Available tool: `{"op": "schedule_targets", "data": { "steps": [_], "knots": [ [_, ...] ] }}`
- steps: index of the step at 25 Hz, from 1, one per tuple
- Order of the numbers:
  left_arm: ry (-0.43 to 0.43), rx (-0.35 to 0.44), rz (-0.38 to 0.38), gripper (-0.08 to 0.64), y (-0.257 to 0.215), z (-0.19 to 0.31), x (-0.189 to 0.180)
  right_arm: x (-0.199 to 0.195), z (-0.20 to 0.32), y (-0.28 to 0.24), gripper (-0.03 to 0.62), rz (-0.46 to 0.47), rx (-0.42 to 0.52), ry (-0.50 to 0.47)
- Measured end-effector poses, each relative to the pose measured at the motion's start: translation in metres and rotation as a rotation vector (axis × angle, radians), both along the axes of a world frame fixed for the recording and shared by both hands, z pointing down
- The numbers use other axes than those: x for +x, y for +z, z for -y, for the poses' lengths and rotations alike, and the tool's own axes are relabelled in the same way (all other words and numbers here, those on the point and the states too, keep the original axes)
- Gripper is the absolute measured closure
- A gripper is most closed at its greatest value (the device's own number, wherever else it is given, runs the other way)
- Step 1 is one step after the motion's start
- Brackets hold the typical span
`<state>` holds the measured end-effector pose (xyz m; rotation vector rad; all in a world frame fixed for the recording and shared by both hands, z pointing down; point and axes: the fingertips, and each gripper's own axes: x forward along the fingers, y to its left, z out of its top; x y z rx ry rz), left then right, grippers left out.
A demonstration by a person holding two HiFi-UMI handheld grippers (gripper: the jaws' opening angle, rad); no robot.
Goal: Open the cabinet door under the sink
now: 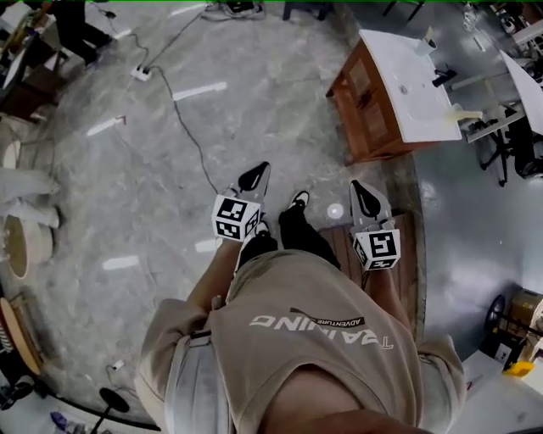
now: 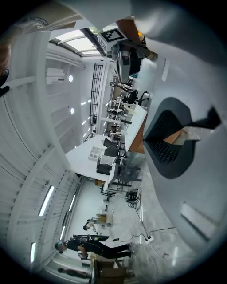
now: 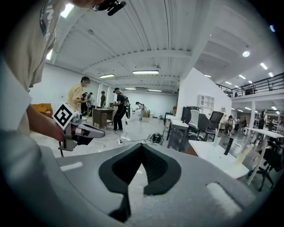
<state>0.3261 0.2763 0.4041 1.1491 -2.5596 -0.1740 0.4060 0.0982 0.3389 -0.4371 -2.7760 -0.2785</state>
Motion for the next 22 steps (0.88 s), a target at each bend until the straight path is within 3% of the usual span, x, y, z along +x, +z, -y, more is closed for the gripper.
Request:
{"op": "schedule_targets", "data": {
  "steps": [6,12,15,19,22],
  "knots": [
    [0.008,-0.057,0.004,0.543,-0.01,0.011,-0.035,-0.057,0.01,0.008,0.591,0.027,-0.046,-0.015],
    [0.071,-0.113,0.083,0.543,-0.038,0.056,-0.092,-0.111,0.042,0.017,0.591,0.07,-0.094,0.002],
    [0.089,-0.1,0.117,0.543,-0.054,0.085,-0.122,-0.132,0.067,0.023,0.591,0.088,-0.074,0.021],
    [0.121,-0.06,0.156,0.543,-0.071,0.121,-0.141,-0.15,0.095,0.031,0.591,0.085,-0.131,0.06],
    [0.114,-0.044,0.122,0.543,-0.063,0.134,-0.151,-0.163,0.105,0.034,0.591,0.074,-0.132,0.064]
  ]
}}
